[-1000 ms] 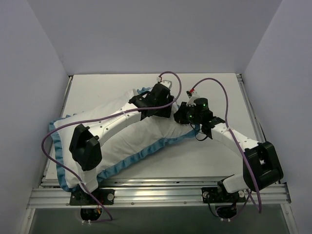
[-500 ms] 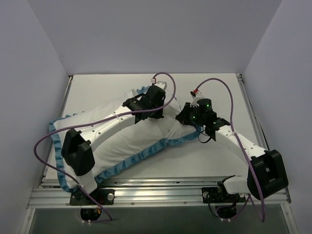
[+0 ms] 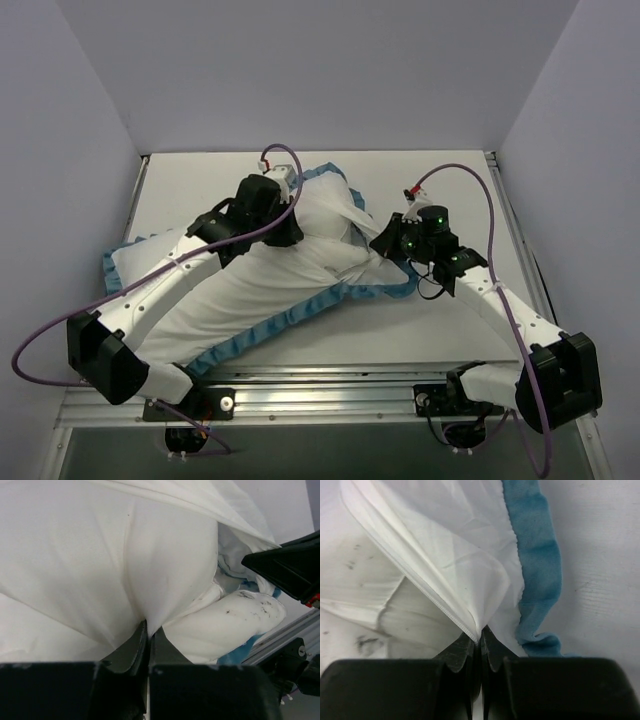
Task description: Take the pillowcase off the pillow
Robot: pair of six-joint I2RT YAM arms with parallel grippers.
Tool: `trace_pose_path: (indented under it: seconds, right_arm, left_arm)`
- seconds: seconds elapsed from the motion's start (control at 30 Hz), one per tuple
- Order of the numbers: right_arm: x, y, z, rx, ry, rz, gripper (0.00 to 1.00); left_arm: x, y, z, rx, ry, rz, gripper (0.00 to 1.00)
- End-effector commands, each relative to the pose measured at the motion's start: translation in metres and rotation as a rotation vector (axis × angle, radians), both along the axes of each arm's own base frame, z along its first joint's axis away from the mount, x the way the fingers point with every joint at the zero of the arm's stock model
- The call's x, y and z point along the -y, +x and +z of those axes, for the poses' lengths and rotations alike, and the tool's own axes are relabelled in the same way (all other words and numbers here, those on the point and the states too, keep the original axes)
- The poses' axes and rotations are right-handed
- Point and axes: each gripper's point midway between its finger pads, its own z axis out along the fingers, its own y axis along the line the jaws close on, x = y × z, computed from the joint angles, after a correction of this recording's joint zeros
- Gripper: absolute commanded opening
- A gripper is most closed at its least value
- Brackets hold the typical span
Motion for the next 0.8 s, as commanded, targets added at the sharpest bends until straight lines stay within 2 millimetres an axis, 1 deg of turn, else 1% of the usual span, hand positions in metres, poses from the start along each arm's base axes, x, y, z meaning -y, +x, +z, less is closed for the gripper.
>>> trace_pose_path:
  seconds: [0.0,0.1,0.13,0.17,0.2,0.23,0.27,0.33,0.37,0.4,0.47,0.5,0.53,0.57,0.6,0.63,0.67,0.7,0.73,0.77]
  right_arm:
    - [0.062,0.010,-0.020,-0.042,-0.110,-0.235,0.00]
    - [0.067,0.009,-0.027,-0.073,-0.115,-0.266,0.00]
    - [0.067,0.009,-0.027,-0.079,-0.109,-0.270,0.00]
    - [0.065,0.009,-0.030,-0.088,-0.104,-0.265,0.00]
    - [0.064,0.009,-0.031,-0.093,-0.096,-0.263,0.00]
    - [0.062,0.010,-0.032,-0.092,-0.091,-0.259,0.00]
    - [0.061,0.010,-0.035,-0.099,-0.088,-0.252,0.00]
    - [0.052,0.009,-0.037,-0.103,-0.065,-0.215,0.04]
    - [0.050,0.008,-0.044,-0.119,-0.067,-0.205,0.05]
    - [0.043,0.004,-0.047,-0.131,-0.066,-0.177,0.07]
    - [0.037,0.000,-0.051,-0.147,-0.088,-0.140,0.11]
    - [0.028,-0.002,-0.045,-0.133,-0.095,-0.109,0.15]
    - [0.027,-0.005,-0.044,-0.135,-0.115,-0.100,0.18]
    - [0.026,-0.006,-0.034,-0.110,-0.123,-0.092,0.20]
    - [0.024,-0.005,-0.020,-0.080,-0.137,-0.075,0.26]
    - [0.022,-0.009,-0.013,-0.074,-0.150,-0.059,0.30]
    - [0.022,-0.010,0.001,-0.041,-0.148,-0.052,0.36]
    - [0.020,-0.010,0.011,-0.018,-0.157,-0.033,0.39]
    - [0.014,-0.011,0.030,0.011,-0.155,-0.008,0.43]
    - [0.011,-0.012,0.040,0.034,-0.154,0.010,0.50]
  left_arm:
    - [-0.048,-0.008,0.021,0.035,0.049,0.044,0.02]
    - [-0.036,-0.022,0.031,0.026,-0.003,-0.052,0.02]
    - [-0.025,-0.032,0.033,0.004,-0.048,-0.116,0.02]
    - [-0.019,-0.038,0.036,-0.002,-0.075,-0.151,0.02]
    - [-0.010,-0.050,0.038,-0.021,-0.118,-0.214,0.02]
    - [-0.005,-0.056,0.039,-0.024,-0.130,-0.246,0.02]
    - [0.004,-0.067,0.041,-0.021,-0.136,-0.291,0.02]
    - [0.014,-0.082,0.037,-0.021,-0.113,-0.357,0.02]
    - [0.024,-0.097,0.032,-0.029,-0.092,-0.409,0.02]
    - [0.030,-0.104,0.025,-0.045,-0.077,-0.436,0.02]
    - [0.041,-0.121,0.012,-0.088,-0.067,-0.497,0.02]
    - [0.047,-0.134,-0.001,-0.118,-0.046,-0.531,0.02]
    - [0.049,-0.139,-0.012,-0.137,-0.027,-0.538,0.02]
    - [0.049,-0.142,-0.020,-0.154,-0.013,-0.531,0.02]
    - [0.045,-0.144,-0.035,-0.177,0.021,-0.514,0.02]
    - [0.043,-0.146,-0.041,-0.191,0.033,-0.503,0.02]
    - [0.043,-0.148,-0.046,-0.196,0.044,-0.501,0.02]
    - [0.040,-0.147,-0.053,-0.197,0.066,-0.487,0.02]
    - [0.040,-0.148,-0.056,-0.197,0.074,-0.487,0.02]
    - [0.040,-0.147,-0.056,-0.194,0.077,-0.481,0.02]
